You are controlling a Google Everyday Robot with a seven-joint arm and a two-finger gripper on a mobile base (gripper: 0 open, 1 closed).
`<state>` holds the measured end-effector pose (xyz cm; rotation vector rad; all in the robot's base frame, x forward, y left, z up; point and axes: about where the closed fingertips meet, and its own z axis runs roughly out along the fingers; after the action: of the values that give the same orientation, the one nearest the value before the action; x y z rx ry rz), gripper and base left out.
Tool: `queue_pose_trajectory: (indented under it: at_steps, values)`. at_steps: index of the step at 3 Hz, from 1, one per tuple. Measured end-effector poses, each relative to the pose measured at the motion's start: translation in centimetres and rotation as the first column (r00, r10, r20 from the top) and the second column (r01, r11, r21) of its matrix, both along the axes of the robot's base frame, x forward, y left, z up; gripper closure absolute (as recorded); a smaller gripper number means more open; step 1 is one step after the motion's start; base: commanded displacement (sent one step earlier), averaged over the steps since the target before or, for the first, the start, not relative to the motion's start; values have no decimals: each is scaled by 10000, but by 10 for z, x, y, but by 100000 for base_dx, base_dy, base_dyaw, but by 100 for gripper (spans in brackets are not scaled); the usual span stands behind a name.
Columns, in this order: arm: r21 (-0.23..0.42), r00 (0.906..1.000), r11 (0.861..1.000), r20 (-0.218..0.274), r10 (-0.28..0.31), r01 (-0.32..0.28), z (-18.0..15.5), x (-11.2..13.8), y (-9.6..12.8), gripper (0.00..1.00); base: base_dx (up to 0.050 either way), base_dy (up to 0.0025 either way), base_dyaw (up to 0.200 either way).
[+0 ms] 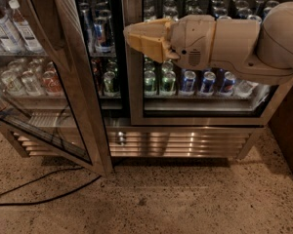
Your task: Open left fridge door
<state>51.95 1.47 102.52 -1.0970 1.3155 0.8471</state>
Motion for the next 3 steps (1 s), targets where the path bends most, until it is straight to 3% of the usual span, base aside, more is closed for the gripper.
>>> queue_pose_trajectory:
  at_steps: [1,3]
  values:
    - [0,10000,10000,0,1,-1,0,0,0,100,2890,231,16248]
    - [0,10000,10000,0,1,-1,0,0,0,100,-3013,-238,15885]
